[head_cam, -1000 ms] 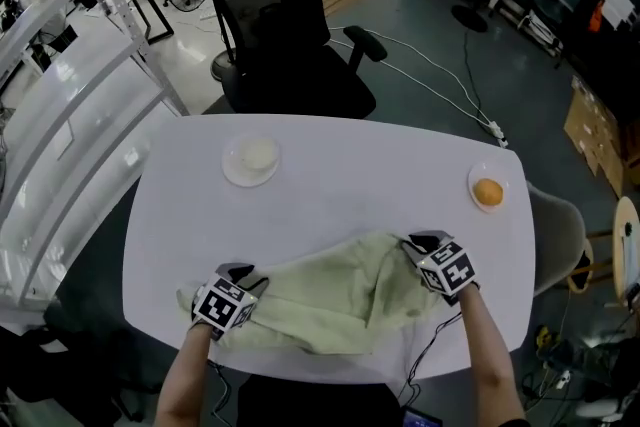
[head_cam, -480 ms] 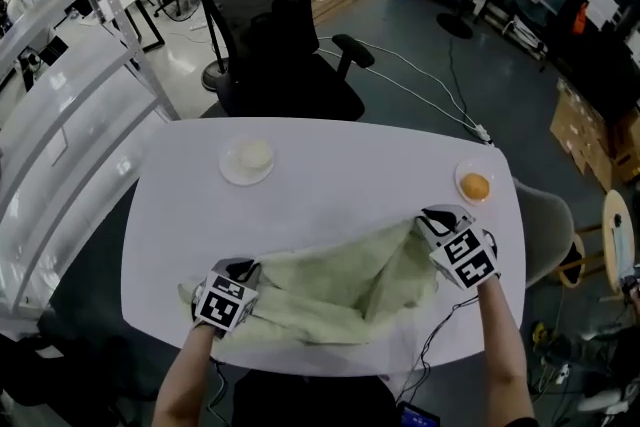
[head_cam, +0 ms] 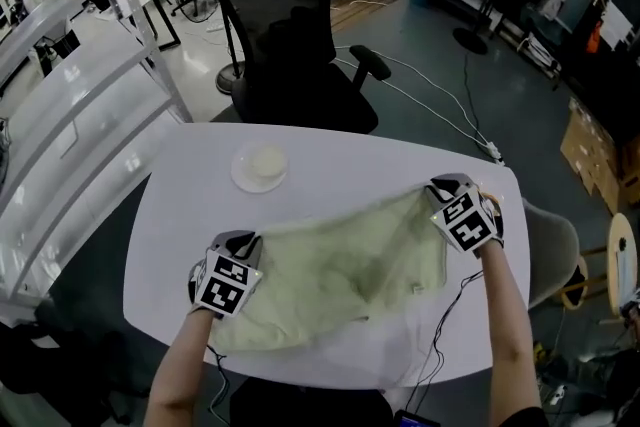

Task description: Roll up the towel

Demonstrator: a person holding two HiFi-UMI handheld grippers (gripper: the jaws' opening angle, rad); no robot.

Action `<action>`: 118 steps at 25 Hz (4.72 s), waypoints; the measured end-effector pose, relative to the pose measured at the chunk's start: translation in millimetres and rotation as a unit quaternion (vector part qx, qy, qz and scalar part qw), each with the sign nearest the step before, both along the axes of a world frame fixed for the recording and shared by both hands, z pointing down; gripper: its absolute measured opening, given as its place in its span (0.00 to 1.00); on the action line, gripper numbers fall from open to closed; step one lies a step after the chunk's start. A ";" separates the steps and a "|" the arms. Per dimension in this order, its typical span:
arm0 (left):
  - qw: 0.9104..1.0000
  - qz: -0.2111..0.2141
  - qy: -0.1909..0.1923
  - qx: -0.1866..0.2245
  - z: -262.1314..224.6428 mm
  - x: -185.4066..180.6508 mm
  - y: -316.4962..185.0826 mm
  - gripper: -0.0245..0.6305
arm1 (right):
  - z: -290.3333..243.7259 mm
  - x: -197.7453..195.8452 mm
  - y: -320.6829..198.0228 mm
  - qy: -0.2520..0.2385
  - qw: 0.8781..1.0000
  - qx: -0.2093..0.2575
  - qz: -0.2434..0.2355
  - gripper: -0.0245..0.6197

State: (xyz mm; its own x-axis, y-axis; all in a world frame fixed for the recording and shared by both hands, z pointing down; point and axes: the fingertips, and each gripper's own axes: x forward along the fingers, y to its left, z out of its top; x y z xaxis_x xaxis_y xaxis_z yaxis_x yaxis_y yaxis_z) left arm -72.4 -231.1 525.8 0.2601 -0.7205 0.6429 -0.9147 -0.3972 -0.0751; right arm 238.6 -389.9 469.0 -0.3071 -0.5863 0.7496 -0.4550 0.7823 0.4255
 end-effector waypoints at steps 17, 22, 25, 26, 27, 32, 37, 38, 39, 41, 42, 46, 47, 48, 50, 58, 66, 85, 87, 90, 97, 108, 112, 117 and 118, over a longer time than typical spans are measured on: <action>0.996 -0.005 -0.075 -0.041 65.8 -5.1 -50.1 0.10 | 115.5 -26.3 -87.3 0.076 0.995 -0.046 -0.038 0.14; 0.996 -0.027 -0.075 -0.031 67.7 -7.3 -54.2 0.14 | 123.0 -25.0 -94.6 0.059 0.997 -0.029 -0.035 0.21; 0.998 -0.038 -0.056 -0.012 57.1 -5.6 -58.0 0.27 | 113.6 -27.1 -99.9 0.040 0.999 -0.008 -0.026 0.36; 0.998 -0.035 -0.044 -0.008 52.9 -2.6 -58.5 0.35 | 108.6 -27.2 -100.7 0.029 0.999 -0.003 -0.023 0.40; 0.999 -0.029 -0.033 -0.005 49.0 0.8 -58.2 0.41 | 103.3 -26.7 -100.5 0.018 1.000 0.002 -0.019 0.42; 1.000 -0.014 -0.005 0.012 27.2 -2.2 -43.2 0.54 | 78.1 -26.2 -83.2 -0.027 1.000 0.009 0.006 0.54; 0.999 -0.016 0.015 0.029 -2.2 -26.9 -22.0 0.55 | 40.6 -30.2 -51.5 -0.055 0.998 0.021 0.022 0.56; 0.999 -0.015 0.019 0.034 -8.0 -32.1 -17.4 0.55 | 32.2 -32.5 -41.2 -0.065 0.997 0.018 0.026 0.56; 0.999 -0.014 0.023 0.038 -13.1 -37.3 -11.7 0.55 | 24.4 -35.4 -29.9 -0.075 0.997 0.015 0.029 0.56; 0.999 -0.011 0.032 0.043 -20.6 -48.9 2.6 0.55 | 13.4 -42.5 -5.5 -0.091 0.995 0.011 0.032 0.56; 0.998 -0.012 0.035 0.043 -23.6 -55.5 10.5 0.55 | 10.1 -47.0 7.4 -0.097 0.995 0.009 0.031 0.56; 0.997 -0.032 0.051 0.039 -25.7 -85.9 40.4 0.55 | 2.8 -69.8 62.7 -0.108 0.994 -0.005 0.015 0.56; 0.997 -0.039 0.057 0.036 -23.0 -94.7 48.0 0.55 | 1.8 -77.7 77.5 -0.110 0.994 -0.009 0.010 0.56; 0.996 -0.046 0.061 0.034 -19.9 -103.9 55.9 0.55 | 1.2 -86.6 92.2 -0.112 0.994 -0.012 0.004 0.56; 0.996 -0.057 0.065 0.029 -13.8 -121.3 71.5 0.55 | 0.8 -106.2 121.2 -0.121 0.992 -0.020 -0.006 0.56; 0.997 -0.055 0.050 0.004 11.8 -174.2 121.6 0.55 | 18.7 -189.7 233.1 -0.138 0.986 -0.061 -0.067 0.54; 0.997 0.030 0.027 -0.063 52.8 -181.2 158.9 0.49 | 74.9 -271.2 344.8 -0.126 0.970 -0.145 -0.149 0.50; 0.988 0.134 -0.027 -0.067 95.1 -127.8 141.0 0.25 | 173.8 -355.7 433.5 -0.084 0.950 -0.236 -0.187 0.26; 0.989 0.125 -0.044 -0.061 96.0 -128.6 135.7 0.15 | 173.7 -354.3 430.0 -0.076 0.953 -0.220 -0.193 0.18; 0.989 0.127 -0.071 -0.040 85.7 -128.3 125.1 0.10 | 158.5 -351.1 422.9 -0.098 0.952 -0.224 -0.186 0.14; 0.961 0.212 -0.166 0.058 10.8 -98.1 82.4 0.08 | 81.5 -320.4 379.2 -0.184 0.950 -0.206 -0.147 0.13; 0.899 0.307 -0.239 0.203 -114.1 -19.8 22.8 0.08 | -38.3 -249.3 323.3 -0.250 0.951 -0.144 -0.106 0.13; 0.917 0.288 -0.210 0.179 -101.0 -24.9 23.5 0.08 | -71.3 -235.3 313.8 -0.271 0.950 -0.123 -0.094 0.12; 0.954 0.249 -0.120 0.117 -61.4 -29.3 45.5 0.12 | -92.8 -228.5 306.0 -0.277 0.952 -0.108 -0.081 0.11; 0.961 0.243 -0.094 0.098 -53.2 -28.3 53.0 0.20 | -95.5 -229.0 304.9 -0.274 0.953 -0.106 -0.081 0.11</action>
